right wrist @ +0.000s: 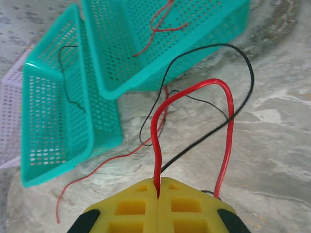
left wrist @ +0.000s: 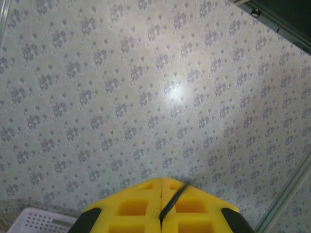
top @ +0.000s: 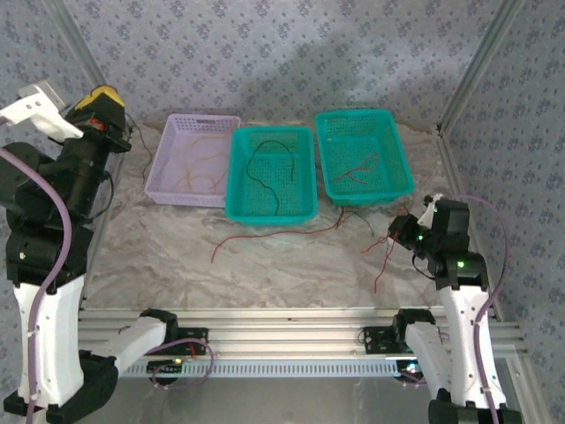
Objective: Untangle the cables
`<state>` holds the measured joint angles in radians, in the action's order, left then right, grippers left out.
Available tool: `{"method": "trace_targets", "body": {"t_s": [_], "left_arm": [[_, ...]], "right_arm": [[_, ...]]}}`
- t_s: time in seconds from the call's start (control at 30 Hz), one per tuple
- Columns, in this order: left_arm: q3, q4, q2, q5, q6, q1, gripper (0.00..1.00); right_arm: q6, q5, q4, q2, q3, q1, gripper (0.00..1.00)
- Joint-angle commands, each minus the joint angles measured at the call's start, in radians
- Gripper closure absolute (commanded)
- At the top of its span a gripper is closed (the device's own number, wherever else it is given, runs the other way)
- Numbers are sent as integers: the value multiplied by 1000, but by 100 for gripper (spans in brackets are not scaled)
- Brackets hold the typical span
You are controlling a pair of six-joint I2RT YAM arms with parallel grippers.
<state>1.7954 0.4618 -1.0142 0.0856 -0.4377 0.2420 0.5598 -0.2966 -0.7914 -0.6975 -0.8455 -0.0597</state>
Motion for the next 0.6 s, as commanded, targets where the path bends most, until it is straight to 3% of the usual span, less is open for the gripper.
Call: {"method": "trace_targets", "body": {"t_s": [0.0, 0.17, 0.23, 0.57], "left_arm": [[76, 34, -66, -89, -9, -4, 100], [86, -29, -152, -235, -75, 11, 100], [117, -33, -198, -268, -69, 32, 100], [293, 0, -458, -266, -9, 133, 100]], "right_arm": [[-10, 12, 1, 20, 2, -5, 100], [-11, -119, 119, 26, -33, 19, 100], [1, -113, 142, 30, -42, 40, 100], [-9, -150, 156, 60, -59, 80, 100]]}}
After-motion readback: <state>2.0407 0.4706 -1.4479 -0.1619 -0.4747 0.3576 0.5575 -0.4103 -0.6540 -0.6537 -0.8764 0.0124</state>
